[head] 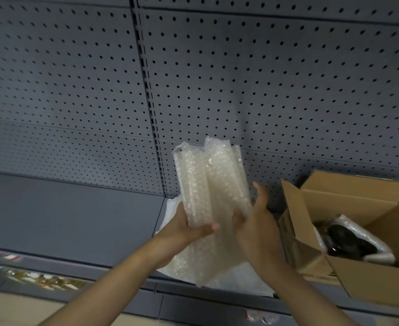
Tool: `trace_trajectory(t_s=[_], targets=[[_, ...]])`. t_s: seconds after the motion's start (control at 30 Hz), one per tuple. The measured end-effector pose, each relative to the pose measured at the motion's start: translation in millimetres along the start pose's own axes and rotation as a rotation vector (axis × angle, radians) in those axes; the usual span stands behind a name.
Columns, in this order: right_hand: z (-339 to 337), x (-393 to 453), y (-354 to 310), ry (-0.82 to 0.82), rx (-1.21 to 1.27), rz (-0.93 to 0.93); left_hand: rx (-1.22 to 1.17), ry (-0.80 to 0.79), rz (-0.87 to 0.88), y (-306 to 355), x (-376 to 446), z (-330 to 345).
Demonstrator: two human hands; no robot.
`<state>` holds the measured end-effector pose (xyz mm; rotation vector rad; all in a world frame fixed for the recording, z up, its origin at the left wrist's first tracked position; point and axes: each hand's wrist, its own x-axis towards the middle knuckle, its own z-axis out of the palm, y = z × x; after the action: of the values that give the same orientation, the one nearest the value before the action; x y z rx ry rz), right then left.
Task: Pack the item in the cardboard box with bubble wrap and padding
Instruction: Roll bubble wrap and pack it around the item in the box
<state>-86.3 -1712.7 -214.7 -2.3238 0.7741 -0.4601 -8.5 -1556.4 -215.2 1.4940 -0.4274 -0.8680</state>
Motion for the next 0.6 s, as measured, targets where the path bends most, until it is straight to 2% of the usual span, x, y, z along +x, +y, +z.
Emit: trace_trajectory(t_s=[0.1,0.27,0.37,0.6], targets=[[8.9,2.1,-6.5,0.03,-0.087,-0.038,-0.043,0.173,0.049,0.7,6.8,8.6],[26.3,-15.8,-15.6,-0.173,0.205,-0.249,-0.071,0.331,0.121,-6.2,16.9,6.2],[32.2,-22.3,-16.4,-0.186,0.21,-0.345,-0.054,0.365,0.12,-5.9,19.7,4.1],[40.7,-33.7,-24.8,-0.136,0.214,-0.374,-0.089,0.295,0.073,-3.7,17.3,3.2]])
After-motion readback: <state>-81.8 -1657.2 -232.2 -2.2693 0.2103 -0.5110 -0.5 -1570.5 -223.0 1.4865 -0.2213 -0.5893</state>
